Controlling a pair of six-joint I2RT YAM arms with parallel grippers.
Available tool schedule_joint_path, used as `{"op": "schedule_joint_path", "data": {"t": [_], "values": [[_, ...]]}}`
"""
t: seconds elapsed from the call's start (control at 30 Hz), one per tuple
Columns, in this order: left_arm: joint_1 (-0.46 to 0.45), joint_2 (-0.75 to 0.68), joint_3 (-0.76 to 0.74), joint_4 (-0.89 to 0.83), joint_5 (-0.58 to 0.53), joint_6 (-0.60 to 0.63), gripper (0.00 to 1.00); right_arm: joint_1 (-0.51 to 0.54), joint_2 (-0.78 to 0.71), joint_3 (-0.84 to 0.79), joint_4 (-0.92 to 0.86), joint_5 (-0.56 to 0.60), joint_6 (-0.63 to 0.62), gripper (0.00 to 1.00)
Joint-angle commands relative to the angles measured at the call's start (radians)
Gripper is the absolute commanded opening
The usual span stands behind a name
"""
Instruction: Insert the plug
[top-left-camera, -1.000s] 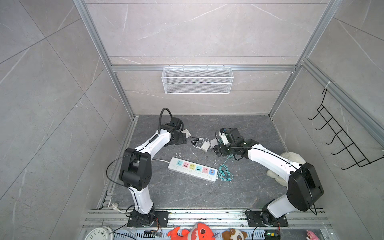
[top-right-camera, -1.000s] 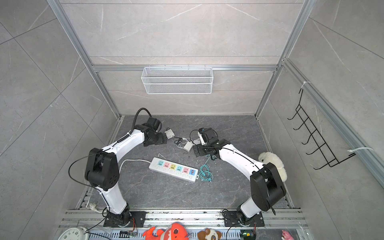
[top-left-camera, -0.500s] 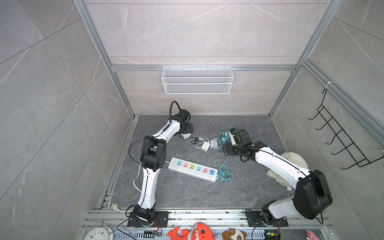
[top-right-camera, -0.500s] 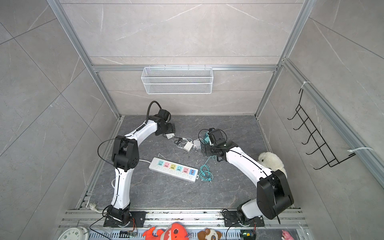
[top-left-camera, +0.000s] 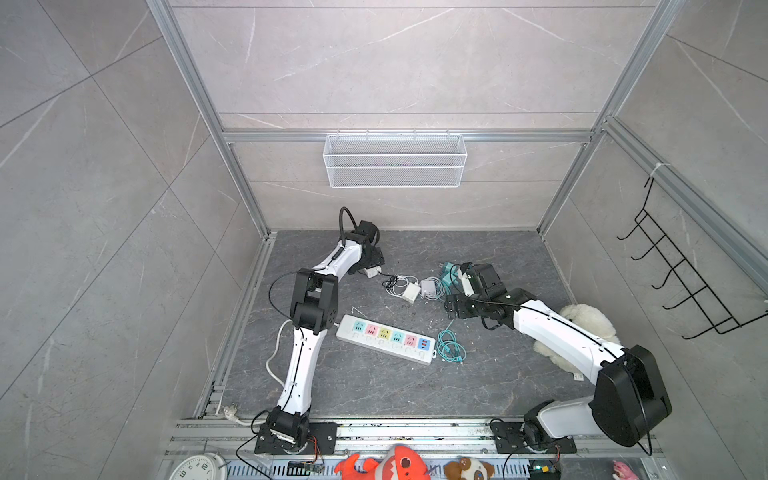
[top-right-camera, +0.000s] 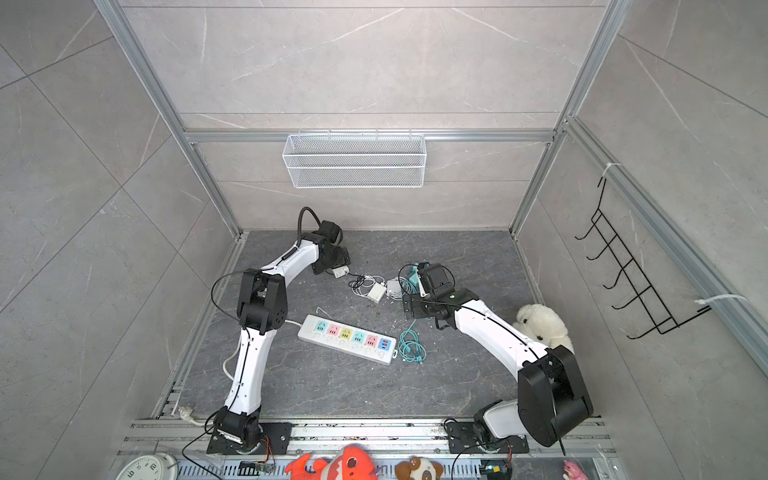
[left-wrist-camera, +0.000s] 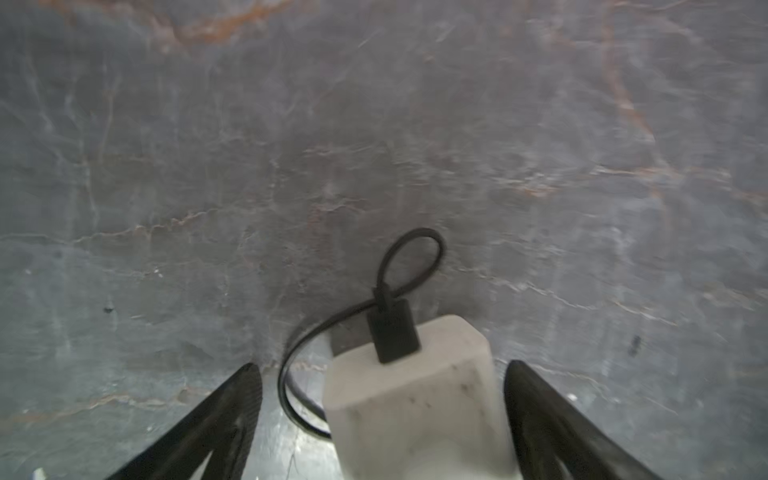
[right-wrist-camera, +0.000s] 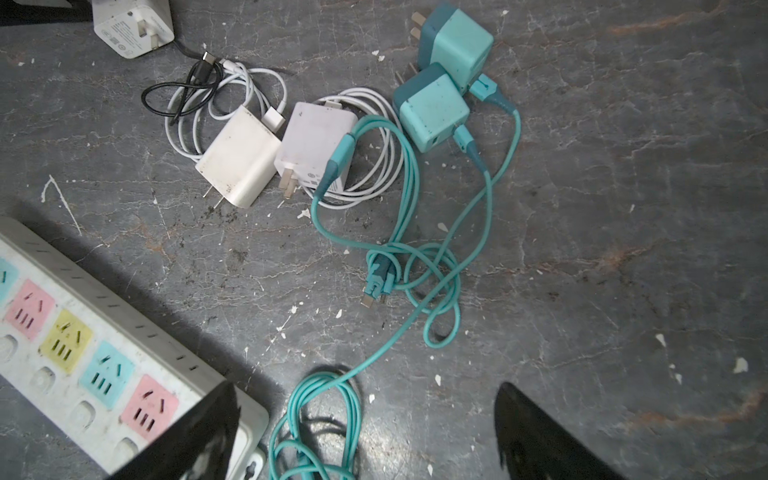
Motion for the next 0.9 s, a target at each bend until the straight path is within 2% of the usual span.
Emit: {"op": "schedule_joint_path", "data": {"t": [0.0, 0.3, 0.67, 0.77, 0.87], "values": [[0.008, 0.004, 0.039, -0.023, 0.02, -0.032, 0.91, -0.001, -0.034, -0.015, 0.001, -0.011, -0.003, 0.96], [0.005, -0.024, -0.011, -0.029, 0.033, -0.02, 0.86, -0.001, -0.032, -0.03, 0.01, -0.023, -0.002, 0.96], [0.0, -0.105, -0.171, 0.015, 0.039, -0.024, 0.8, 0.001, -0.046, -0.041, 0.01, -0.035, 0.003, 0.95], [-0.004, -0.159, -0.22, 0.026, 0.039, -0.02, 0.75, 0.001, -0.051, -0.047, 0.01, -0.038, 0.008, 0.95], [-0.009, -0.187, -0.267, 0.038, 0.042, -0.009, 0.75, 0.002, -0.062, -0.05, 0.01, -0.043, 0.012, 0.95]]}}
